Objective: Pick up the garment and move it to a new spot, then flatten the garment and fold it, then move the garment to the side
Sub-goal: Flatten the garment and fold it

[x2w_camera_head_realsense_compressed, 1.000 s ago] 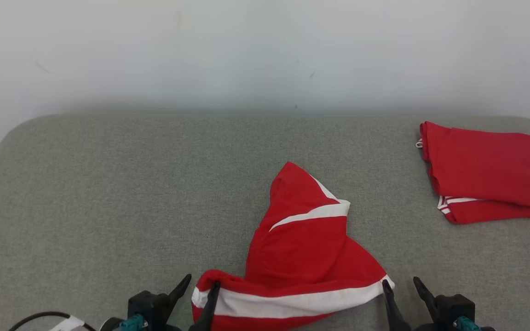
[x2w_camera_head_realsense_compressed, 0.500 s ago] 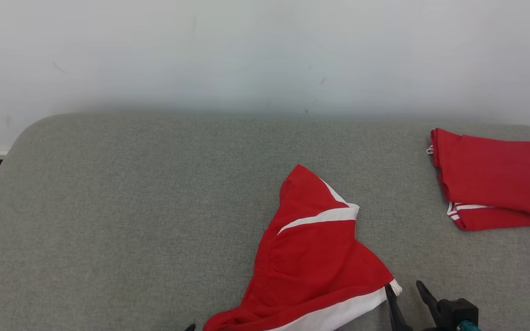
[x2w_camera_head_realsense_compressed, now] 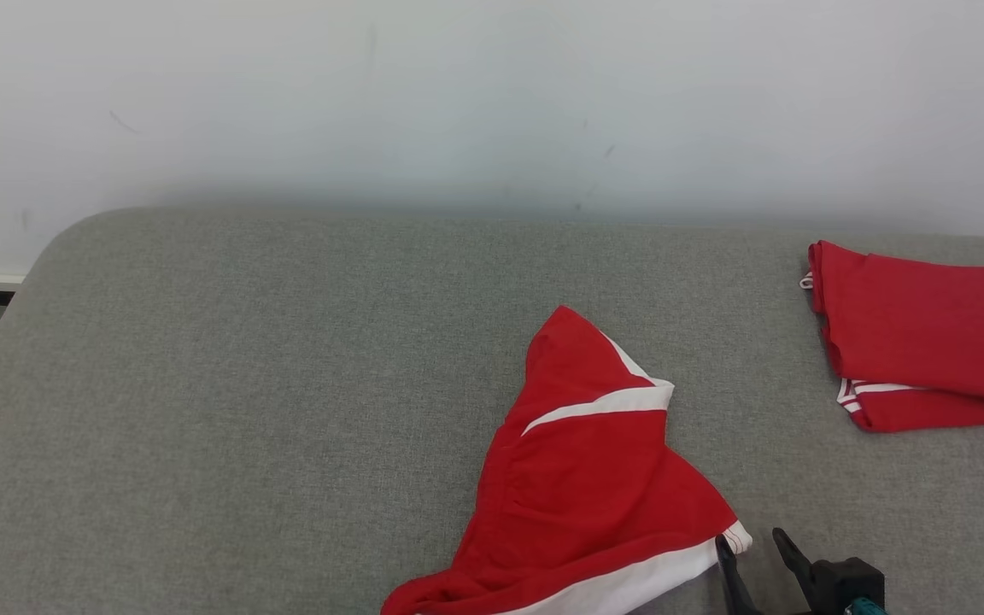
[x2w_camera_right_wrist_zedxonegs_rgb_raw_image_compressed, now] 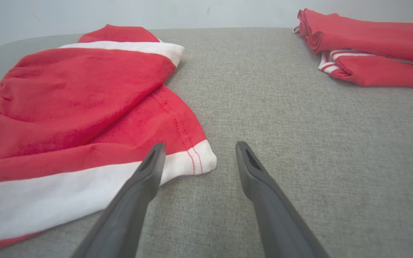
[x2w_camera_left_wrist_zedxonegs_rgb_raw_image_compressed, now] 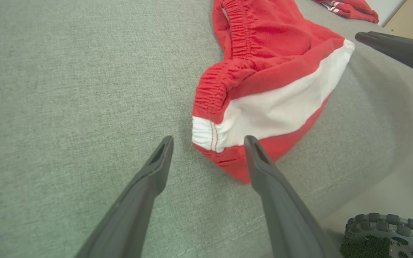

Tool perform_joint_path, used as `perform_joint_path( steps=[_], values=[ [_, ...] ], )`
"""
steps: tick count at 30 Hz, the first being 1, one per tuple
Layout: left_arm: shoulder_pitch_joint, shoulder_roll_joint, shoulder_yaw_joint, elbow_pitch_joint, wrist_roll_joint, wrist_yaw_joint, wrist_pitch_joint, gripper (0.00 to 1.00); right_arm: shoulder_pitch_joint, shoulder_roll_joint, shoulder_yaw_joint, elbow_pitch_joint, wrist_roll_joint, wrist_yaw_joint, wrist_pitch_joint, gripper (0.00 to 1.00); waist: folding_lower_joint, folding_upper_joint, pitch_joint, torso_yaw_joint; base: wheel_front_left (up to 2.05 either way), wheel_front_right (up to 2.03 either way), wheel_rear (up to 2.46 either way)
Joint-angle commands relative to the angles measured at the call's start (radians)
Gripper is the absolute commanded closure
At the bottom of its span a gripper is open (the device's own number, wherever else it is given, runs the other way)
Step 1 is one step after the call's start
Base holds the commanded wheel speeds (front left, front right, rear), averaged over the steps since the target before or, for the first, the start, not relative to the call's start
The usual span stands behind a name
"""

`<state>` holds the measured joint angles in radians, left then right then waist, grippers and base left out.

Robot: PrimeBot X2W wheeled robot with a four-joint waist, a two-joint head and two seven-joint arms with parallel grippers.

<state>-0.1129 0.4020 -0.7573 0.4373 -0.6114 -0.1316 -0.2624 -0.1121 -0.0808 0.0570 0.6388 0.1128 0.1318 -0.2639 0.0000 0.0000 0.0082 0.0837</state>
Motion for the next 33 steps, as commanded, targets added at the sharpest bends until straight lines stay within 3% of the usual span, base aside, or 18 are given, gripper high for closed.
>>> perform_joint_path(
  steps=[1,10,11,12,13,15,23,33],
  values=[
    [-0.019,-0.006,0.003,0.005,0.007,0.002,-0.003,0.0,-0.014,-0.005,0.004,0.005,-0.004,-0.002,0.0,0.0,0.0,0.0,0.0,-0.002,0.0,0.0,0.0],
    [-0.072,-0.036,-0.043,0.072,-0.034,0.002,-0.003,0.0,-0.096,-0.02,0.048,0.139,-0.008,-0.002,0.0,0.0,0.0,0.0,0.023,-0.003,0.0,0.0,0.0],
    [-0.085,-0.039,-0.052,0.083,-0.042,0.002,-0.003,0.0,-0.103,-0.02,0.051,0.153,-0.007,-0.002,0.0,0.54,0.0,0.0,0.025,-0.001,0.0,0.0,0.0],
    [-0.095,-0.049,-0.061,0.087,-0.057,0.002,-0.003,0.05,-0.112,-0.019,0.052,0.167,-0.005,-0.002,0.0,0.78,0.0,0.0,0.028,0.001,0.0,0.0,0.0],
    [-0.102,-0.057,-0.062,0.092,-0.071,0.002,-0.003,0.57,-0.114,-0.019,0.054,0.174,-0.004,-0.002,0.0,1.0,0.0,0.0,0.029,0.004,0.0,0.0,0.0],
    [-0.121,-0.055,-0.062,0.1,-0.067,0.002,-0.003,1.0,-0.124,-0.018,0.059,0.176,0.001,-0.002,0.0,1.0,0.0,0.0,0.031,0.004,0.0,0.0,0.0],
    [-0.04,-0.058,-0.011,0.071,-0.055,0.002,-0.003,1.0,-0.066,-0.021,0.037,0.109,0.027,-0.002,0.0,1.0,0.0,0.0,0.009,-0.003,0.0,0.0,0.0],
    [0.075,-0.078,0.141,-0.102,-0.062,0.002,-0.003,1.0,0.096,-0.028,0.031,-0.092,0.107,-0.002,0.0,1.0,0.0,0.0,-0.002,0.007,0.0,0.0,0.0]
  ],
)
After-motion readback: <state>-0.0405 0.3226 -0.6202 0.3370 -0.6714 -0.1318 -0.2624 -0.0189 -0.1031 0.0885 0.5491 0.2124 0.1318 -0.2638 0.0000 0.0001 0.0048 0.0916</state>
